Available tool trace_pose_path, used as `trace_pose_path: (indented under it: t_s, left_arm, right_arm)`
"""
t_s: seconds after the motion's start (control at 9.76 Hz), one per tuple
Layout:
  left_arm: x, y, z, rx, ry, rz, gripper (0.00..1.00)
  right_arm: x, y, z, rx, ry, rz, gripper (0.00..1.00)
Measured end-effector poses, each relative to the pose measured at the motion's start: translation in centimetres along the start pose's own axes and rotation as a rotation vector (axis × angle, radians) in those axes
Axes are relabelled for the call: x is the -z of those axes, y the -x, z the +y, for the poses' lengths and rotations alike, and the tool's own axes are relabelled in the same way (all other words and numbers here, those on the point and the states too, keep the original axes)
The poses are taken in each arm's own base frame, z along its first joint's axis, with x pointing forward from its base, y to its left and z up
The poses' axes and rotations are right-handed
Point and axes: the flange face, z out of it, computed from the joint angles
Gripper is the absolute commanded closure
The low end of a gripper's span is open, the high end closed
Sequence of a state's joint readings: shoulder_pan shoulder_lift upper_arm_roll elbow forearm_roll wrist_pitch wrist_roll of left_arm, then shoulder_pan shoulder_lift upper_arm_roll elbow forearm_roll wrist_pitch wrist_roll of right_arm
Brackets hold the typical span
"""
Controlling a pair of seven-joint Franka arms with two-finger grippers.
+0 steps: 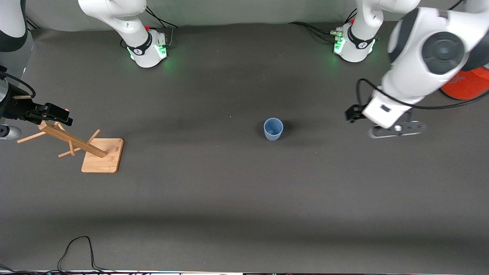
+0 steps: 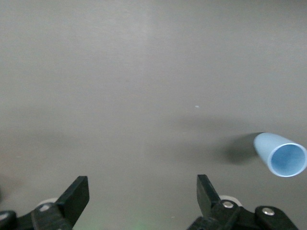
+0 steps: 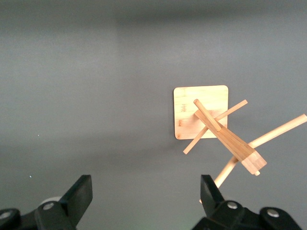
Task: Rotate and upright cup with both arms
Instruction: 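Open the left gripper and raise it away from the cup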
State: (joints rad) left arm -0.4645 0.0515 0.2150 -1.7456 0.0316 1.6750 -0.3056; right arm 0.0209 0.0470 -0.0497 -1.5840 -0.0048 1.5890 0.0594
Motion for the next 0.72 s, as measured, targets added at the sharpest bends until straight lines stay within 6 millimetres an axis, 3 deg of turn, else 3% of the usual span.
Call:
trace_pose_path:
  t_s: [0.2, 0.31, 0.72]
  left_arm:
    - [1.5, -0.5, -5.5, -0.043, 0.012, 0.000, 0.00]
    - [2.4, -0.6, -7.2, -0.045, 0.012, 0.017, 0.00]
    - [7.2, 0.5, -10.7, -0.023, 0.012, -0.013, 0.00]
  right_arm:
    - [0.0, 0.0, 0.0, 0.010, 0.009, 0.001, 0.00]
    - [0.0, 0.0, 0.0, 0.028, 0.009, 0.001, 0.00]
    - [0.0, 0.0, 0.0, 0.055, 0.010, 0.001, 0.00]
